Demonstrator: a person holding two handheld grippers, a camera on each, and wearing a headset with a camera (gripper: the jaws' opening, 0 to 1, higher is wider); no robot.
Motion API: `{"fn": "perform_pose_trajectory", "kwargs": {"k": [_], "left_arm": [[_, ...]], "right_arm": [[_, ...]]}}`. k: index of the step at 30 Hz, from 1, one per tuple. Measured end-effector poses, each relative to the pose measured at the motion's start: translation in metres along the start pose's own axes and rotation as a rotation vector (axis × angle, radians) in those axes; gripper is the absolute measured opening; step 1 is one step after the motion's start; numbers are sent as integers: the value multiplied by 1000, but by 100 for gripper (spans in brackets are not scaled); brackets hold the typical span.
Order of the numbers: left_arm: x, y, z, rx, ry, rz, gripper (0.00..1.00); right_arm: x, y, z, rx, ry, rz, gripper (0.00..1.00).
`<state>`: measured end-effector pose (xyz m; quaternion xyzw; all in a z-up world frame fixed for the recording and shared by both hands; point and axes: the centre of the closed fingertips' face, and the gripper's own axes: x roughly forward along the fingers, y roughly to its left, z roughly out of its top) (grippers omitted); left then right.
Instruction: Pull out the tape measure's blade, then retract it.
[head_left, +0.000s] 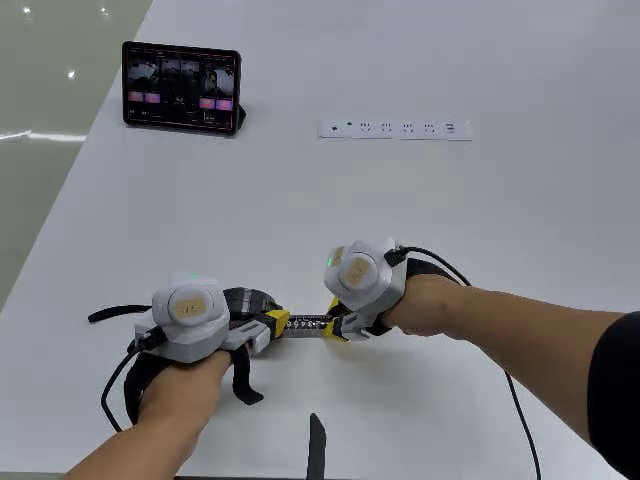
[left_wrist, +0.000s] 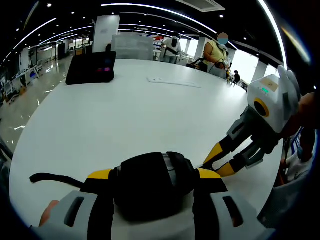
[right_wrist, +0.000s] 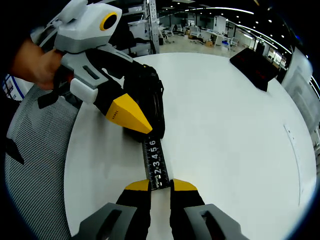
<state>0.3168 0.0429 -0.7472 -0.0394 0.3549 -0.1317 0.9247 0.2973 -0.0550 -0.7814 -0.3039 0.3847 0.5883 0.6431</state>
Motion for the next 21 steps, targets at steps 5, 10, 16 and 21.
{"fn": "perform_pose_trajectory", "kwargs": {"k": [5, 10, 16, 21], "left_arm": [[0, 0, 0, 3, -2, 0, 59], [0, 0, 1, 6, -1, -4, 59], [0, 1, 1, 5, -7, -10, 59], [-1, 0, 0, 13, -9, -17, 59]], "right_arm": [[0, 0, 0, -38, -14, 9, 11], [0, 1, 1, -15, -22, 16, 11], [3, 2, 5, -24, -26, 15, 11], [4, 4, 8, -12, -43, 20, 11]]}}
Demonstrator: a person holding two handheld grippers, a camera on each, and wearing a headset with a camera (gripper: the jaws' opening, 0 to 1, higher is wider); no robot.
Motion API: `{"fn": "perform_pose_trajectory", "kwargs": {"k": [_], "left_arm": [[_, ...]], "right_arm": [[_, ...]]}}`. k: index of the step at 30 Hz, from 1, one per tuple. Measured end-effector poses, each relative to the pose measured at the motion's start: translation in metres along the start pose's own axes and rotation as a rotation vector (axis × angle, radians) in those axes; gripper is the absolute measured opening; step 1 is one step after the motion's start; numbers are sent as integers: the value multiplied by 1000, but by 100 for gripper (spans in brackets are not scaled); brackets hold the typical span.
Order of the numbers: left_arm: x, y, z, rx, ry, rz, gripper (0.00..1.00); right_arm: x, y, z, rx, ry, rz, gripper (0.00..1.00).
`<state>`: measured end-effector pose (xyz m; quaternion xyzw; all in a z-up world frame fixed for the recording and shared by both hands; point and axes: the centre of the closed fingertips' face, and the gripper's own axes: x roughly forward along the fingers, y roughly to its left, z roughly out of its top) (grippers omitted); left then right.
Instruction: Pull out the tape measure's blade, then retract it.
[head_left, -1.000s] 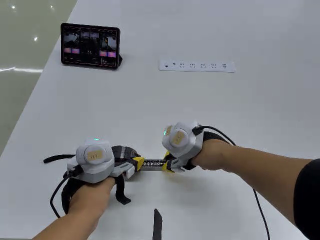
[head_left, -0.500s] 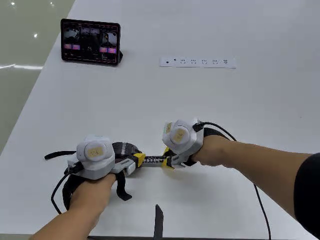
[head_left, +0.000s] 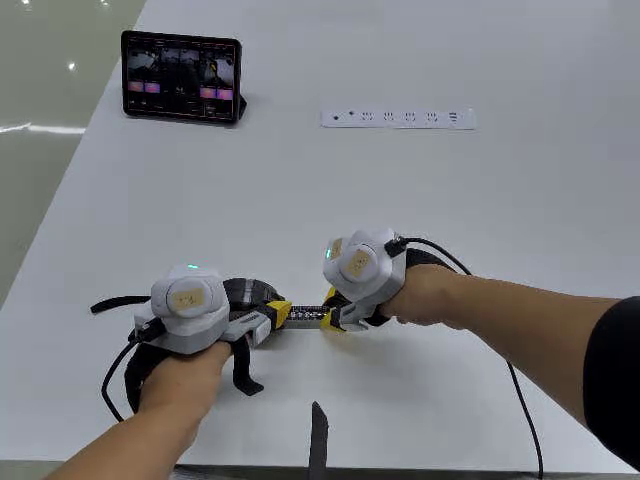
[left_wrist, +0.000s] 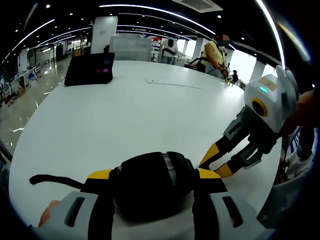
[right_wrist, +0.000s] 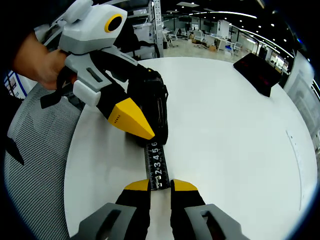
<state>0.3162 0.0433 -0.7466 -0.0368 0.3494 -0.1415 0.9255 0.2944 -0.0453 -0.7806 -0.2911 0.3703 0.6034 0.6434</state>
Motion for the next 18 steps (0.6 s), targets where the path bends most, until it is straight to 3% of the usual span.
{"fn": "perform_pose_trajectory", "kwargs": {"k": [18], "left_arm": [[2, 0, 1, -3, 5, 2, 59]], "right_arm": [[9, -1, 18, -6, -36, -5, 11]]}}
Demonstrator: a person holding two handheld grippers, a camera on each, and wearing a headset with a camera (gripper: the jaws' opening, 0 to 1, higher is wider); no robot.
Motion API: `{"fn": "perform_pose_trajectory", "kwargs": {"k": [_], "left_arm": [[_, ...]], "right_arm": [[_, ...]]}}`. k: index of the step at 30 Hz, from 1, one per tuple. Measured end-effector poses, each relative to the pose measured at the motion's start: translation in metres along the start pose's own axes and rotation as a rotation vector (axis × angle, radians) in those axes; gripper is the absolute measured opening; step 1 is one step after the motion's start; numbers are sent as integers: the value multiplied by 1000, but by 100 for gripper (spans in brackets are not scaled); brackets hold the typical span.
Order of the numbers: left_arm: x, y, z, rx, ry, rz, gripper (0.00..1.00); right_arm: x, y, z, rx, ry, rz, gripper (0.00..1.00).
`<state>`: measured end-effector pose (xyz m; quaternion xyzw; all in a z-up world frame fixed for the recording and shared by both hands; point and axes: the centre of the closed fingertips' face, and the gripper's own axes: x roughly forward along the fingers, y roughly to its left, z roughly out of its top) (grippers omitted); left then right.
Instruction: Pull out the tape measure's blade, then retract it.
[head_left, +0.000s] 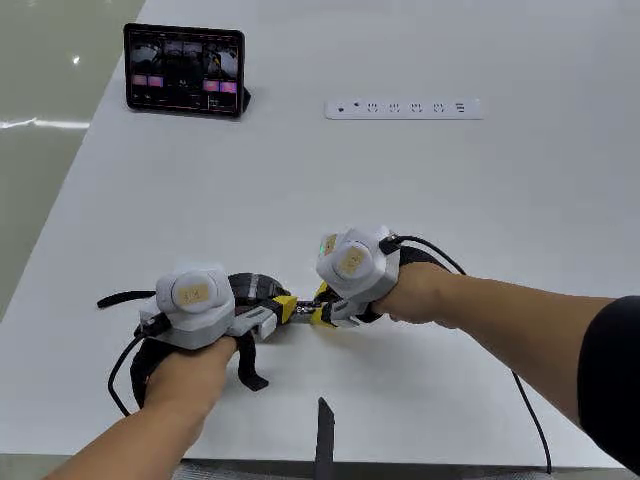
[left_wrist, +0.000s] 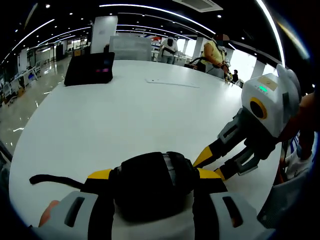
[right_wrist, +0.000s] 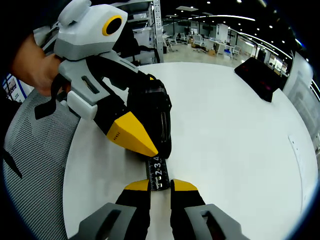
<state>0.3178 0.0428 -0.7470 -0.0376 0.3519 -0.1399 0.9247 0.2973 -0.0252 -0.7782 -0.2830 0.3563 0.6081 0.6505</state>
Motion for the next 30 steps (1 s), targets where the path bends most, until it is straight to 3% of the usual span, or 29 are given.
{"fn": "perform_pose_trajectory", "kwargs": {"k": [30], "left_arm": [[-2, -2, -1, -4, 0, -1, 59]], "right_arm": [[13, 6, 18, 13, -38, 1, 11]]}}
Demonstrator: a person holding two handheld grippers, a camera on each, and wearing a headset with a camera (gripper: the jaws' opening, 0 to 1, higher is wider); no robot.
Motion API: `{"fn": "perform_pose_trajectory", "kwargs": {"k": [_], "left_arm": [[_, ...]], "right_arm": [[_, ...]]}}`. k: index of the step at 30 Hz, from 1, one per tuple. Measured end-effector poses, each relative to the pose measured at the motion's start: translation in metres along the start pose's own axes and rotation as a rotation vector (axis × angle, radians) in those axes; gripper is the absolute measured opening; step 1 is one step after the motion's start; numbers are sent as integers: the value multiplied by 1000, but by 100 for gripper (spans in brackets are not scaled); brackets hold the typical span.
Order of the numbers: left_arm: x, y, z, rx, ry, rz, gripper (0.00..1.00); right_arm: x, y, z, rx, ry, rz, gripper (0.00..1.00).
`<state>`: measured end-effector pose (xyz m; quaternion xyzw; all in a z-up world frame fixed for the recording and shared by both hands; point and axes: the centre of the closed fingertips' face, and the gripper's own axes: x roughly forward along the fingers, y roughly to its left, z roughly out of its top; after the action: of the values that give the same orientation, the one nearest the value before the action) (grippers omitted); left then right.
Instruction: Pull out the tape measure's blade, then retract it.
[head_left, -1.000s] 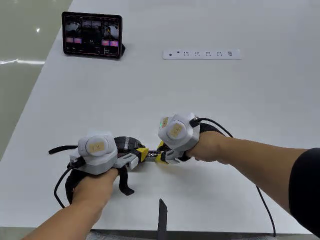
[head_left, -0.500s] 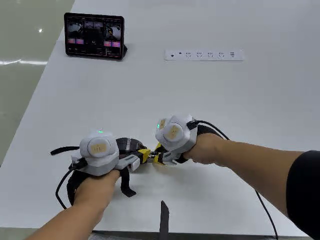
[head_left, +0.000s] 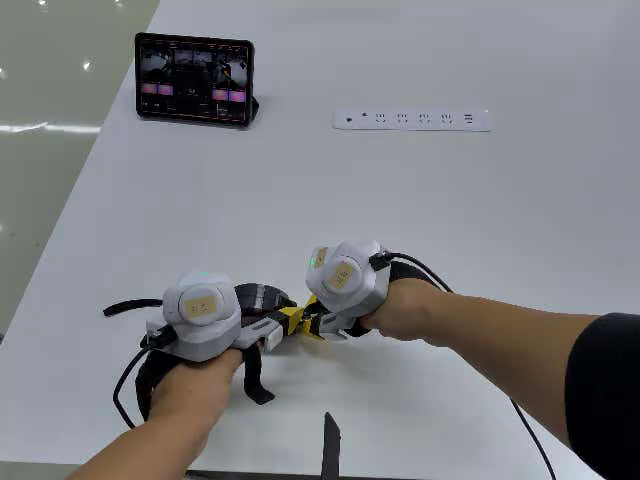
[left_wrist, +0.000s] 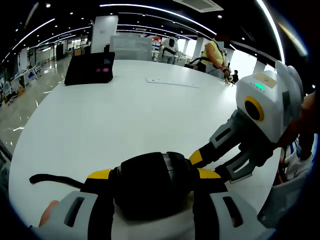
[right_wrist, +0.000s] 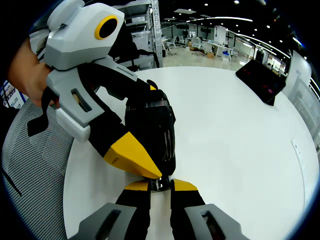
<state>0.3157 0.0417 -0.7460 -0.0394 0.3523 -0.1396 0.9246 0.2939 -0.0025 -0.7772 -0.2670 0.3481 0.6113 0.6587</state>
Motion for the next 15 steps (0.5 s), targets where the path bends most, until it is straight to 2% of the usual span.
{"fn": "perform_pose_trajectory", "kwargs": {"k": [8, 15], "left_arm": [[0, 0, 0, 0, -1, 1, 60], [1, 0, 0, 4, 14, 0, 61]], "right_arm": [[1, 1, 0, -1, -2, -1, 11], [1, 0, -1, -6, 3, -11, 12]]}}
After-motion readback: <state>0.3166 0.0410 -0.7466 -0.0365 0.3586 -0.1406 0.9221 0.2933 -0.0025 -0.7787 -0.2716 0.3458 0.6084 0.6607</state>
